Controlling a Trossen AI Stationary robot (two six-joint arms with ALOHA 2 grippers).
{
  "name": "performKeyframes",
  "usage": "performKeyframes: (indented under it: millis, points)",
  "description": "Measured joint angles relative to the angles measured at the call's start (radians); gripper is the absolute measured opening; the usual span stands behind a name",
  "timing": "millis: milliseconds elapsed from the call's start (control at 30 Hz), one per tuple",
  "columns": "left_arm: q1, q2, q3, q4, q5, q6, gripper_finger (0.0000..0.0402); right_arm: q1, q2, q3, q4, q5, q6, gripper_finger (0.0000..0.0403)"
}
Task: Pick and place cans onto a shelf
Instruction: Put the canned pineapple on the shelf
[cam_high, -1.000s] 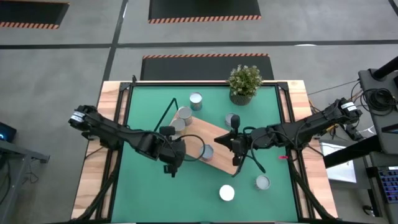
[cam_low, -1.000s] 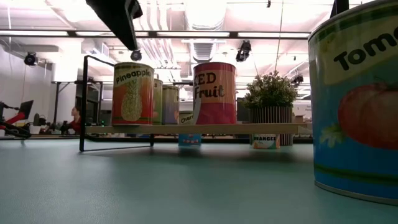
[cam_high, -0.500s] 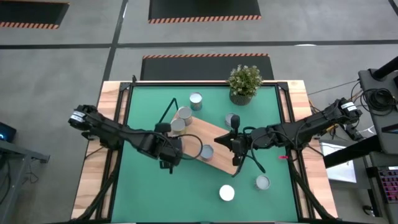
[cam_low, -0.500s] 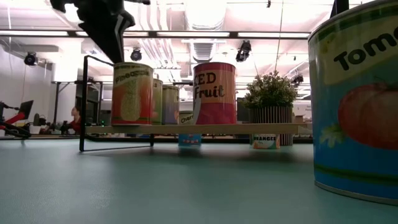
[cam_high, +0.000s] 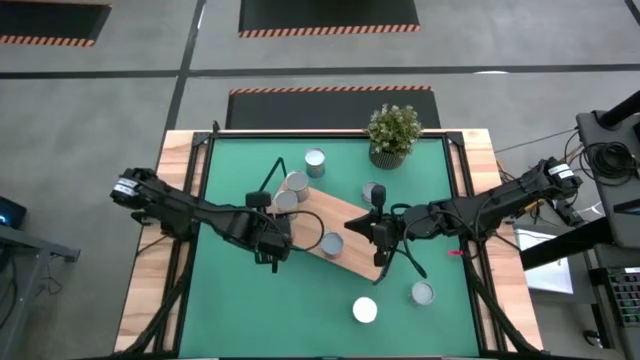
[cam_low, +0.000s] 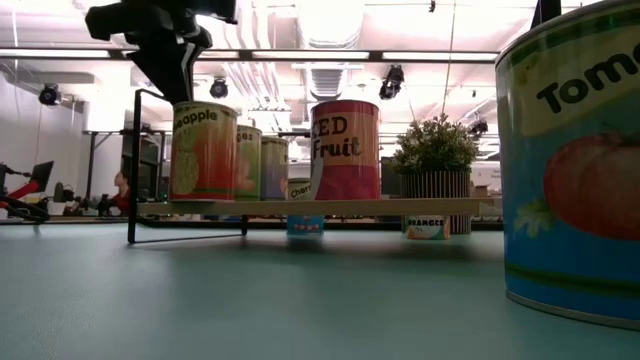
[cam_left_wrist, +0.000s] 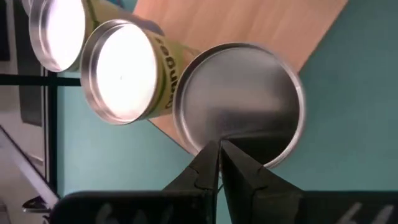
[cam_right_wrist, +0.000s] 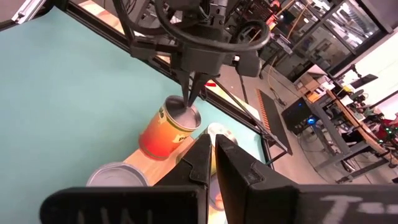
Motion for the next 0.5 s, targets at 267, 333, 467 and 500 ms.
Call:
performKeyframes:
  millis: [267,333,467,500]
  points:
    - [0.022,0.0,0.0,-0.046,-0.051,-0.037,0.0,0.0,0.0,0.0,0.0,0.0,0.0,0.0013]
    - [0.023,0.0,0.0,-0.043,-0.058,-0.04,0.0,0.0,0.0,0.0,0.0,0.0,0.0,0.0013]
    - [0.023,0.0,0.003,-0.048,-0.058,-0.066,0.0,0.0,0.0,0.0,0.0,0.0,0.0,0.0013]
    - [0.021,0.0,0.011,-0.05,-0.058,-0.072,0.0,0.0,0.0,0.0,0.0,0.0,0.0,0.0013]
